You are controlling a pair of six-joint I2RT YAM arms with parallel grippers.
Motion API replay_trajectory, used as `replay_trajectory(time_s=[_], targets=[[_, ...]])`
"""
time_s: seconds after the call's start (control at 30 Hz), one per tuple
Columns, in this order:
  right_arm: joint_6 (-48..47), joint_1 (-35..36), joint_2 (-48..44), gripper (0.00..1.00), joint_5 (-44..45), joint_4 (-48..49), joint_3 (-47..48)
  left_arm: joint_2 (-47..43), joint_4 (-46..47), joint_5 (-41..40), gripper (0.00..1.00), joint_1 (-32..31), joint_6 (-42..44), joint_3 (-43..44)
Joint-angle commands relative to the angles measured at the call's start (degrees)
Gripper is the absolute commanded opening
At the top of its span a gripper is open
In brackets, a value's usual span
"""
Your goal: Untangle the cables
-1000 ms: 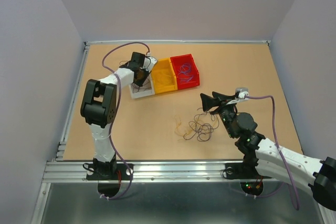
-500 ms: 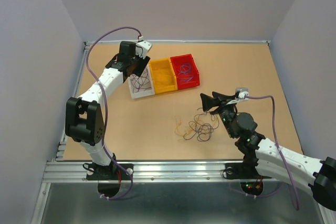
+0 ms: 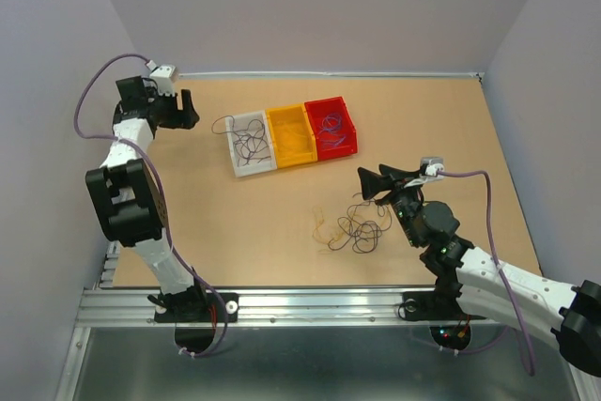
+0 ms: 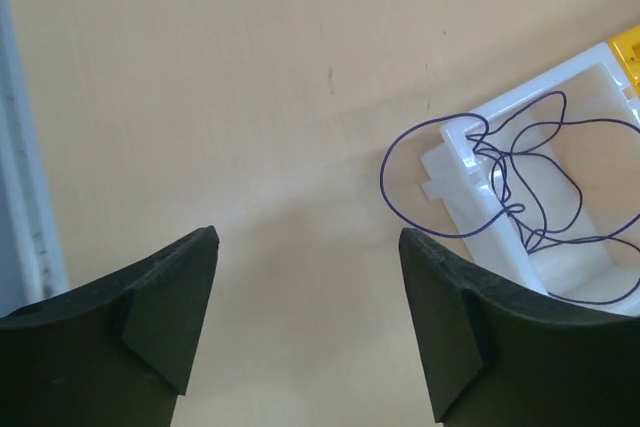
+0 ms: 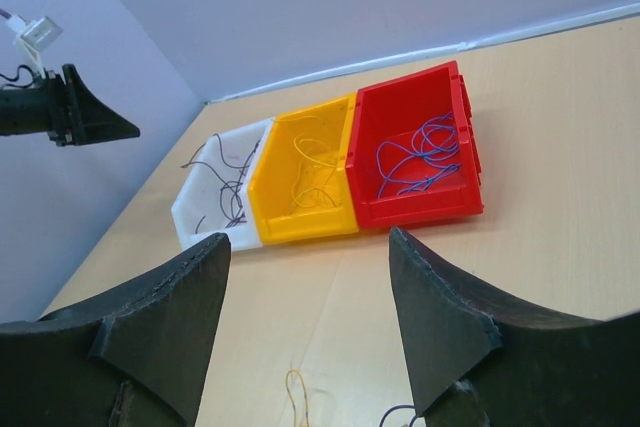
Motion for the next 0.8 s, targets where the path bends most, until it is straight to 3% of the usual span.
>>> replay_trajectory(time_s=[0.0,0.13,0.37,0.63,0.77], targets=[[-0.34,0.13,0.36,0.7,-0.1,2.23,-0.16,8.49,-1.71,20.44,0.82,3.35,-3.48,3.64],[-0.52,0.13,0.27,0.7,0.07,2.23,-0.16,14.04,-7.95,29.49,0.81,4.41,-1.29,8.31],[-0.52,0.13,0.01,0.7,-0.01,2.15,-0.16,18.09,-8.75,35.39,0.82,4.41,-2.78,10.94],[-0.52,0.13,0.53,0.7,-0.01,2.14,-0.07,21.43,-2.52,33.91,0.77,4.14,-9.89,12.36],[-0.52,0.04,0.89,0.7,0.07,2.06,0.01,23.27,-2.34,33.38,0.64,3.44,-12.0,14.11]])
